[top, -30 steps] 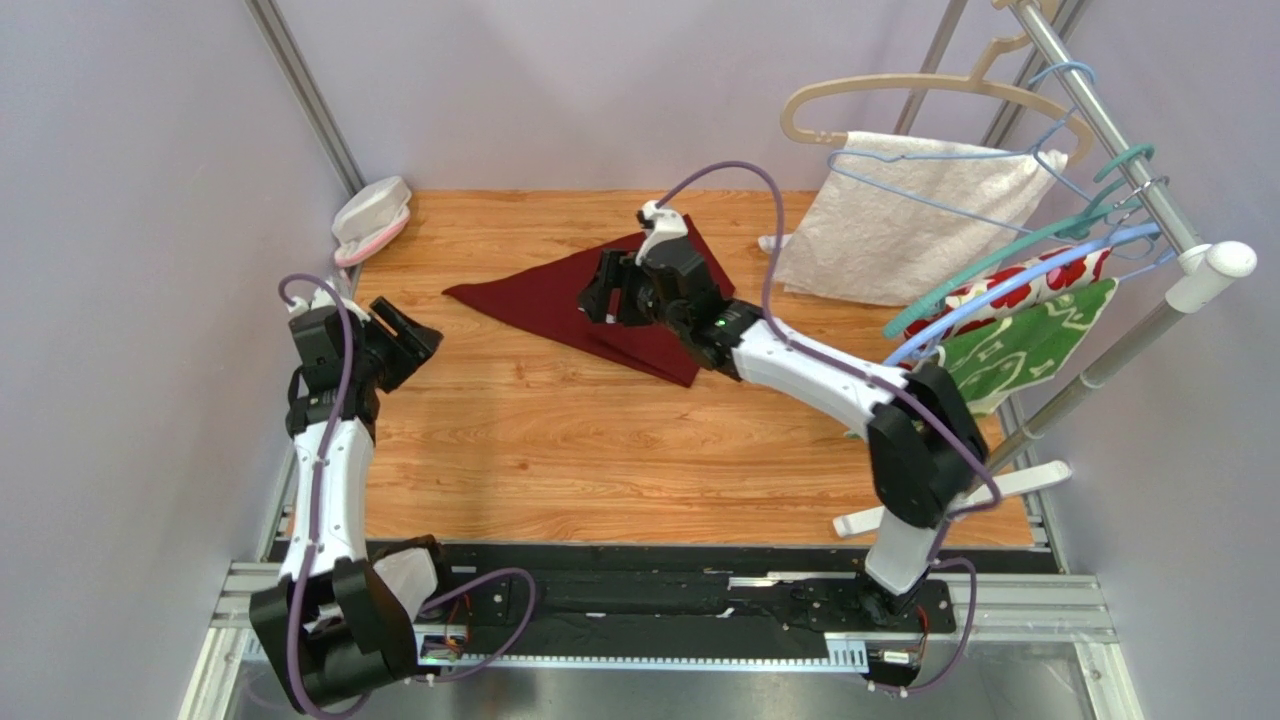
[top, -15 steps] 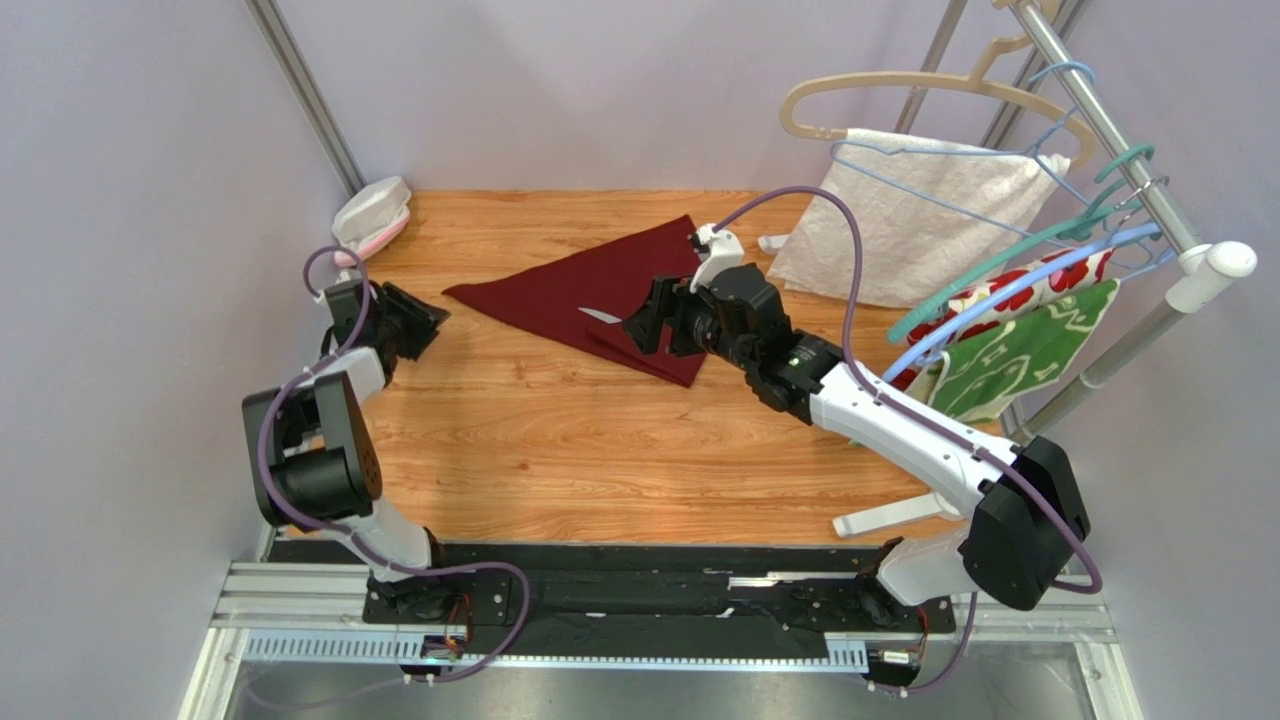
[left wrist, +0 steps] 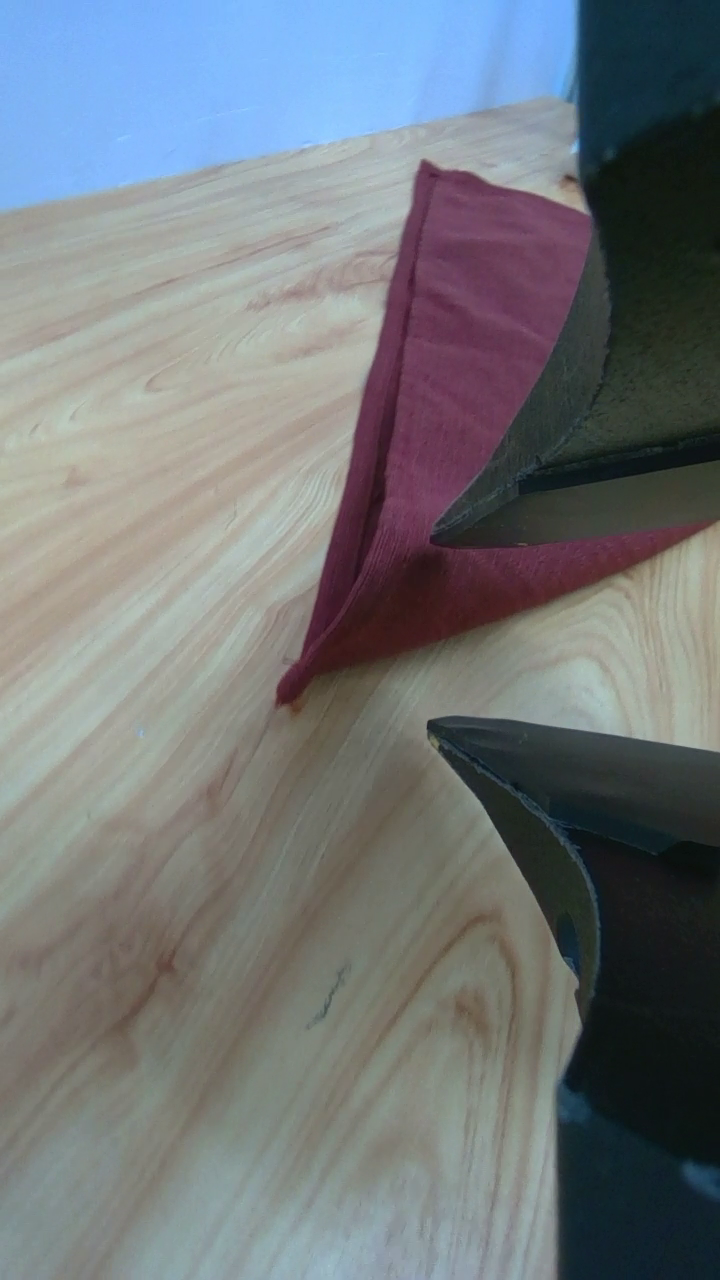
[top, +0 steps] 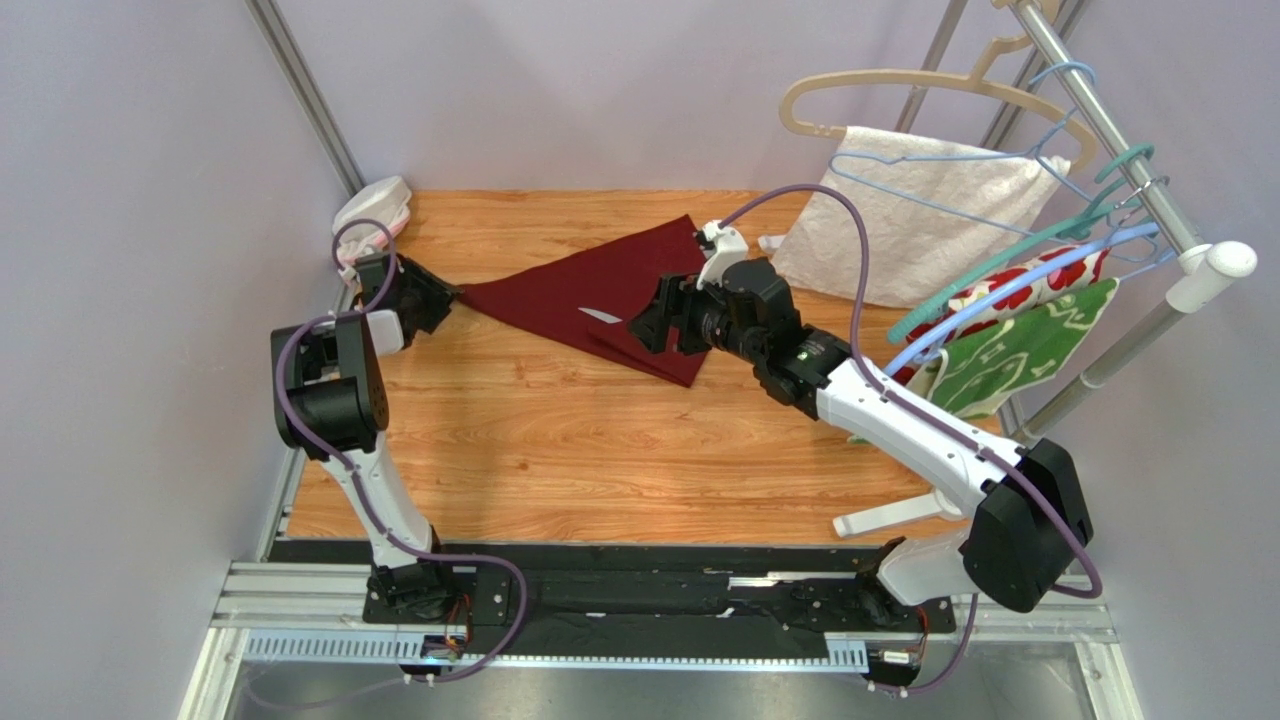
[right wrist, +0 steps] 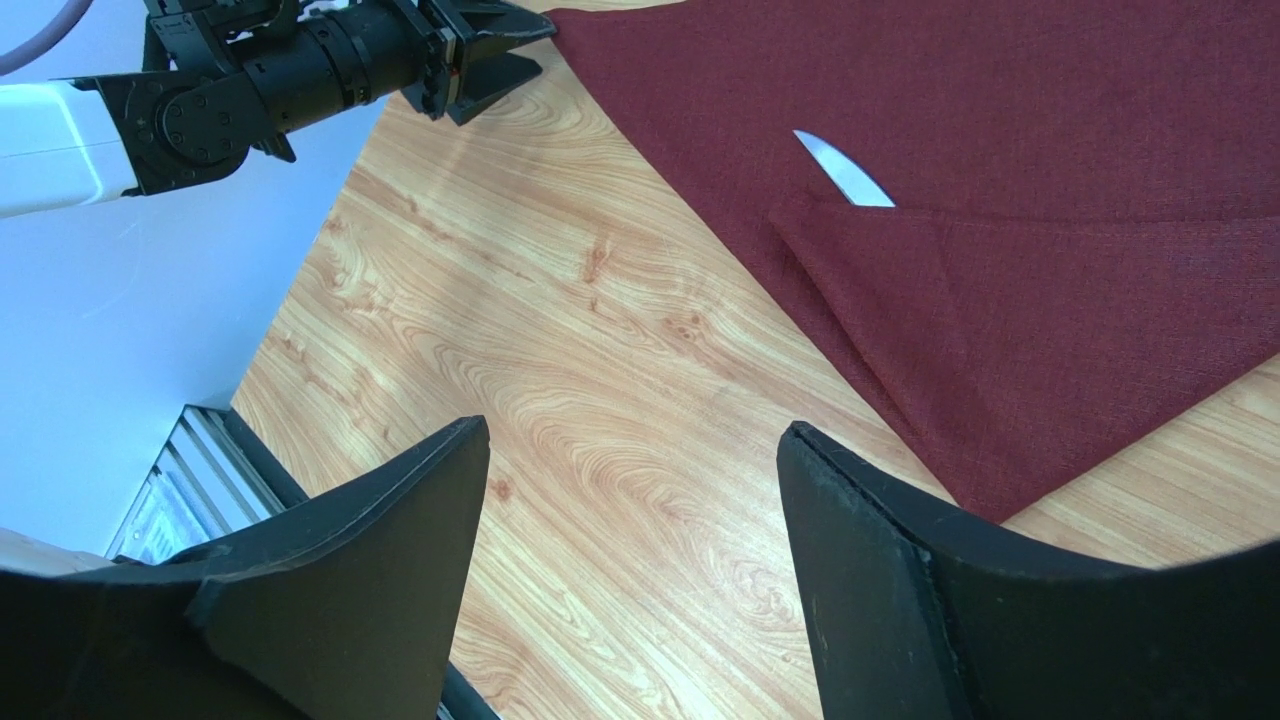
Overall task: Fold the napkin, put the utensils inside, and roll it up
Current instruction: Fold the napkin
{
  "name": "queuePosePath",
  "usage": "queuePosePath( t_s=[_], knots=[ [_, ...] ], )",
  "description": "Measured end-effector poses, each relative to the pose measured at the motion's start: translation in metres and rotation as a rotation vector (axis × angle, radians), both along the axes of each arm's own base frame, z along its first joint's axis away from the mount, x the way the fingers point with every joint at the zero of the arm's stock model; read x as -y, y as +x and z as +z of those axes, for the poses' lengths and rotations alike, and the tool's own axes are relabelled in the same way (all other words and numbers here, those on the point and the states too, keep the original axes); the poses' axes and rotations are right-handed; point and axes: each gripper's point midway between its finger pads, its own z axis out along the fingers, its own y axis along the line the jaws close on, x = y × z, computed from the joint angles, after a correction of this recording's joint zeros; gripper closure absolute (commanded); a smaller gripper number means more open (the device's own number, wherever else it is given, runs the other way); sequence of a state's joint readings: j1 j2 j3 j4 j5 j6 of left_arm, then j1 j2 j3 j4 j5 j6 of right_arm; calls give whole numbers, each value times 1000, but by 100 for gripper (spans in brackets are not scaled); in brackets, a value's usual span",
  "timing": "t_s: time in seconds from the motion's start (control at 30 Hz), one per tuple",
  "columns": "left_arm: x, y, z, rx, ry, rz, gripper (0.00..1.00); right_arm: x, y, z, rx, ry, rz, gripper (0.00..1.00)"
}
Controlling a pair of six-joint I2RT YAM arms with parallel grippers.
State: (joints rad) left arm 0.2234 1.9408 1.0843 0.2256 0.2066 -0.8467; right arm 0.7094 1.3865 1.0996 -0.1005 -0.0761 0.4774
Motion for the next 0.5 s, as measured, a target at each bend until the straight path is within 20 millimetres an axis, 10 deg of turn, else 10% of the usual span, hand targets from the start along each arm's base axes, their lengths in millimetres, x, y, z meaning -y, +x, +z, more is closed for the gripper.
queuePosePath(
  t_s=[0.5],
  knots=[
    [-6,19,-11,-50,-59,62,53,6,8,-10,-31,-4,5,26]
  ],
)
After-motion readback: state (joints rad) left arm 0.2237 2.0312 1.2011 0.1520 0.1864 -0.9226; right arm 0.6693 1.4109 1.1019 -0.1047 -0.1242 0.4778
